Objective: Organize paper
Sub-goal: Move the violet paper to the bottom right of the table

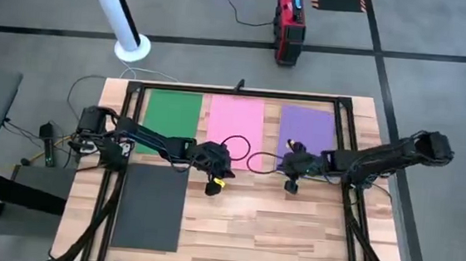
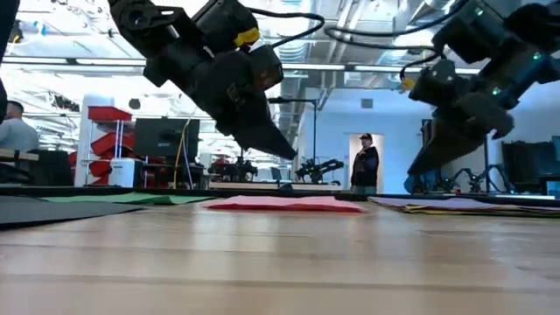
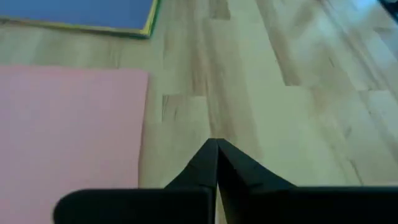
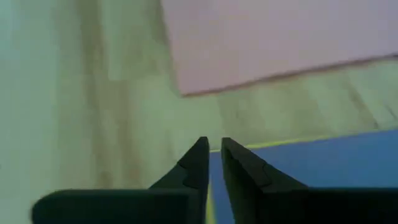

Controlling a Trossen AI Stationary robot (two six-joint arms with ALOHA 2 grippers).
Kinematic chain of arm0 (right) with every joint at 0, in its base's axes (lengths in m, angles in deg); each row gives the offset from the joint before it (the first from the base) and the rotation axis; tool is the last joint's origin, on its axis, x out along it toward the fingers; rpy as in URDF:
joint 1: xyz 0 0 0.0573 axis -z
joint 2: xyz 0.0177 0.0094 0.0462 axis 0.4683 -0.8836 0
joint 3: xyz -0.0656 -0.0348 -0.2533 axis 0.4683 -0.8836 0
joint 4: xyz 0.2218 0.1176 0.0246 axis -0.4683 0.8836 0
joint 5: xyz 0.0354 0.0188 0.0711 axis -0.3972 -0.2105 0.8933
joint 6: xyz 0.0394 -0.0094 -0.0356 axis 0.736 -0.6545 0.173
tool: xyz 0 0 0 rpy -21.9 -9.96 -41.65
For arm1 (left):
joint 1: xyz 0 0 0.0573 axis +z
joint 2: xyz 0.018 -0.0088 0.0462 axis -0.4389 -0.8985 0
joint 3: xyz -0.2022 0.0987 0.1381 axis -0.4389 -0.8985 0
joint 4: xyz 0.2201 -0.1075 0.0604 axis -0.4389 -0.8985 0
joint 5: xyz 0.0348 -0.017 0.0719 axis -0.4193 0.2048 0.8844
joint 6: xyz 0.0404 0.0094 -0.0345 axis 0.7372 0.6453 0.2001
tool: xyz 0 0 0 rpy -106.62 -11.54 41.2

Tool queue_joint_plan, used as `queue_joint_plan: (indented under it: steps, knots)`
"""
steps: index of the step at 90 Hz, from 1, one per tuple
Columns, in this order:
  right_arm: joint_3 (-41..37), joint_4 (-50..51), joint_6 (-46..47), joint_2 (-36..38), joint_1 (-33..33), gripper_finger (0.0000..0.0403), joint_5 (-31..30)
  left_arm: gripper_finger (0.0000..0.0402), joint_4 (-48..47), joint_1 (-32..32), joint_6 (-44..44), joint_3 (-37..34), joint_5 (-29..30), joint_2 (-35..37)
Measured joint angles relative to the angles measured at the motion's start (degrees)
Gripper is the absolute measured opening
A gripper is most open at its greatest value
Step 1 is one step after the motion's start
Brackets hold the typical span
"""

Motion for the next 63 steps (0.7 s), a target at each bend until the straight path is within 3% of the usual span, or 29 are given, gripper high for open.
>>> queue_joint_plan:
  steps: [24, 44, 63]
  knots:
    - [3.71, 1.04, 0.58, -8.24, -0.13, 0.0101, -1.78, 0.0000, -1.08, 1.37, 0.97, 0.00, 0.10, 0.00]
    - [5.45, 2.69, 1.98, -12.86, -0.14, 0.0103, -1.72, 0.0000, -2.15, 1.88, 2.02, 0.00, 0.13, 0.00]
    - [6.26, 5.45, 3.17, -12.72, -0.21, 0.0090, -2.65, 0.0000, -2.59, 1.88, 2.42, -0.02, 0.63, 0.00]
